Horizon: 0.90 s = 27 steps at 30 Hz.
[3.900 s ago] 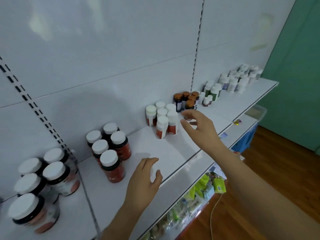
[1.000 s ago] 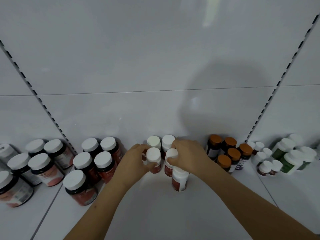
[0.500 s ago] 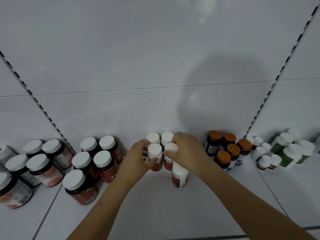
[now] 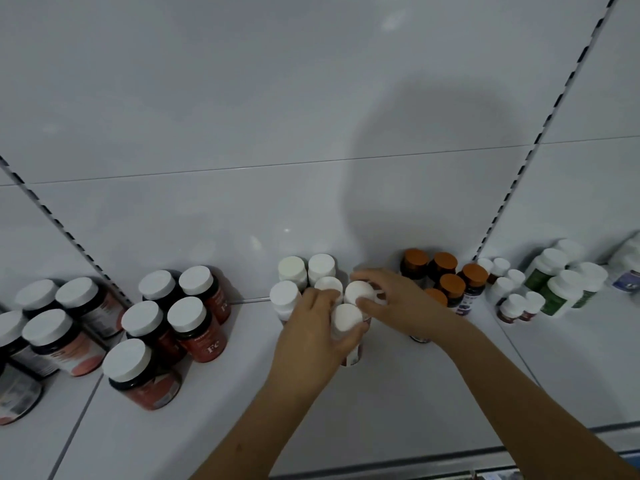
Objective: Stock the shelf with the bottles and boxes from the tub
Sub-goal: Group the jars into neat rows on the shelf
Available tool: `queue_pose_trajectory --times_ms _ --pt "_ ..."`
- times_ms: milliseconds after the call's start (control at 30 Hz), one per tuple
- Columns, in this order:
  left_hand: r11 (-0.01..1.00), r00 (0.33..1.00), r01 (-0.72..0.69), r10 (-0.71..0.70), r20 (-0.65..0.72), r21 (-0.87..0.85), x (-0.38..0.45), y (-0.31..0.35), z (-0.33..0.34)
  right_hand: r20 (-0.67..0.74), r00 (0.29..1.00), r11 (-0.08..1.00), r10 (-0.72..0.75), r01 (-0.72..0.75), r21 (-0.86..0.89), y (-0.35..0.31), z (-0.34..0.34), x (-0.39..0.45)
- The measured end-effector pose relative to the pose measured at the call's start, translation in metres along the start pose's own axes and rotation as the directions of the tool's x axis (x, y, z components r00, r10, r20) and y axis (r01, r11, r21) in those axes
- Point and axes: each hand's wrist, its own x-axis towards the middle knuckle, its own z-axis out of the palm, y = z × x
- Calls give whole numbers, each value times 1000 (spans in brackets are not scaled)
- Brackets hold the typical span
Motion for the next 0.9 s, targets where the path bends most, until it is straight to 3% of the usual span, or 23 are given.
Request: queue_pose_trajectory --times_ms 167,367,567,733,900 --pt "997 994 72 -73 79 3 -9 2 20 -12 999 998 -32 33 61 8 8 -6" --pt "993 979 119 -119 168 13 -16 -7 -5 -93 995 998 -40 35 -49 13 11 -17" --pt "990 948 104 -127 292 91 -20 -21 -53 -3 999 991 -33 32 -128 1 15 -33" --pt "980 984 90 -115 138 175 -10 -28 -66 -40 992 992 -123 123 -1 -17 27 -25" --pt "994 998 54 -52 -23 99 -14 -46 -44 -152 974 985 -170 167 -35 -22 53 -18"
